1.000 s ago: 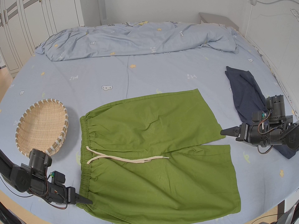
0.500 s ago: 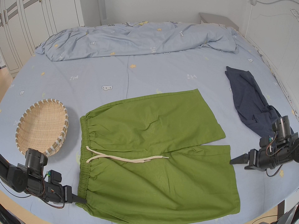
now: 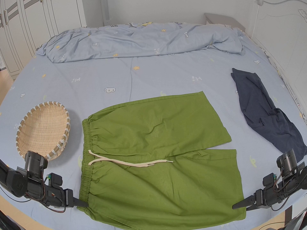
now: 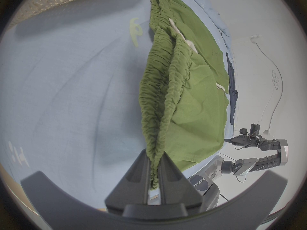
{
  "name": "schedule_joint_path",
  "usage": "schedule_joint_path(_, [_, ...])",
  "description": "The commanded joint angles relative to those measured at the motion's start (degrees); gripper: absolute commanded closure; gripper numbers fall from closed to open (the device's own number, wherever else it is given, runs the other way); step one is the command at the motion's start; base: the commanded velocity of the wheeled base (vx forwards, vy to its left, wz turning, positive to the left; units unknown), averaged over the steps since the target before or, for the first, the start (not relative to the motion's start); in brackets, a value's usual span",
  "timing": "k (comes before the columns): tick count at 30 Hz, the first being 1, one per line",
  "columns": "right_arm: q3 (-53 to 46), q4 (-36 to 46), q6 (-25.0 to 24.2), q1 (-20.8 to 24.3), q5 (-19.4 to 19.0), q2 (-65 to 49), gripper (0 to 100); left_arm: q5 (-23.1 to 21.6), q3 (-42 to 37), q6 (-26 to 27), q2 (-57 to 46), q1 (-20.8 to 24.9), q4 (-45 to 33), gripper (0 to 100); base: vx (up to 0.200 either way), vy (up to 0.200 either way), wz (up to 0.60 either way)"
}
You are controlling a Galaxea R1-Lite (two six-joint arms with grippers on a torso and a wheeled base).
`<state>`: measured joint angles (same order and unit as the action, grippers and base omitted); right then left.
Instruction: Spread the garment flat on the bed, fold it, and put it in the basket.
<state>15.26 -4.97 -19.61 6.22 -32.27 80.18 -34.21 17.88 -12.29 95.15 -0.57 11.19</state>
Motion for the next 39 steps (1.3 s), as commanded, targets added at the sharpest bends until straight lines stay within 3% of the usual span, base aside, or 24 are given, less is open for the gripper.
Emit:
schedule_joint_path(1, [-2.43, -0.04, 1.95, 0.02, -2.01, 2.88, 0, 0.02, 0.05, -0.02, -0.05, 0.13, 0.06, 100, 0.0, 0.0, 0.0])
schedule_joint_path(11, [-2.52, -0.56, 6.61, -2.26, -2.54, 7.98, 0, -0.07, 0.05, 0.07, 0.04, 0.22, 0.06, 100, 0.0, 0.0, 0.0])
schedule_joint_path(18, [-1.9, -1.79, 7.05, -5.69, -10.27, 8.06, 0, -0.07, 0.13, 0.16, -0.05, 0.4, 0.06, 100, 0.0, 0.0, 0.0])
schedule_joint_path(28, [-1.46, -1.88, 9.68, -6.83, -10.8, 11.4, 0, 0.11, 0.13, 0.25, -0.05, 0.4, 0.06, 100, 0.0, 0.0, 0.0])
schedule_joint_path(29, [-1.46, -1.88, 9.68, -6.83, -10.8, 11.4, 100, 0.11, 0.13, 0.25, -0.05, 0.4, 0.06, 100, 0.0, 0.0, 0.0])
schedule_joint_path(39, [-2.25, -1.71, 9.95, -7.36, -10.18, 11.05, 100, -0.07, -0.22, 0.07, -1.63, -0.48, 0.06, 100, 0.0, 0.0, 0.0])
